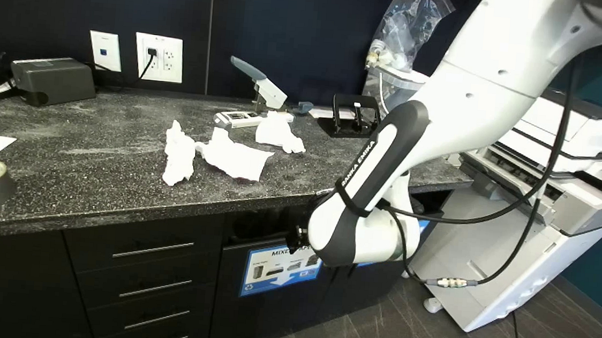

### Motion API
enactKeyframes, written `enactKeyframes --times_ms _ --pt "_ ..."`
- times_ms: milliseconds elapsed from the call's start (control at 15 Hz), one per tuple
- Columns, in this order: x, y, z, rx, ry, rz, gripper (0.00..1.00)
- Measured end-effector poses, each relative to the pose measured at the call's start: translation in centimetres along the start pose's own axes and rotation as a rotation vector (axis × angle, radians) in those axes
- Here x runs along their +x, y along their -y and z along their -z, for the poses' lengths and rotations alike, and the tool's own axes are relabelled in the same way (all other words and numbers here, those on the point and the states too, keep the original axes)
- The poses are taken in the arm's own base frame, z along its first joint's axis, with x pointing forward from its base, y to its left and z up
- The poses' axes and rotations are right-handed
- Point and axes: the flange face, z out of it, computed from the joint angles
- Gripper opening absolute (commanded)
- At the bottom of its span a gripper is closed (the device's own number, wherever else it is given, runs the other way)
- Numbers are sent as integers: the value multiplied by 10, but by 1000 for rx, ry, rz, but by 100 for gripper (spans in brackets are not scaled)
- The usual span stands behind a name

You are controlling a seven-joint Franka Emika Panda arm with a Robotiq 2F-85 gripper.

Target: Put the tissues into the rubbish bin.

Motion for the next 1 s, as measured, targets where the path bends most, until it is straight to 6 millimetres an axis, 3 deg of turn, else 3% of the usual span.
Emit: enactKeyframes --times_ms 267,667,867,1000 --pt "24 11 61 6 74 82 100" --pt "117 58 174 -69 -10 272 100" --pt "160 91 210 -118 -58 369 100" --pt "178 106 218 -139 -84 424 100"
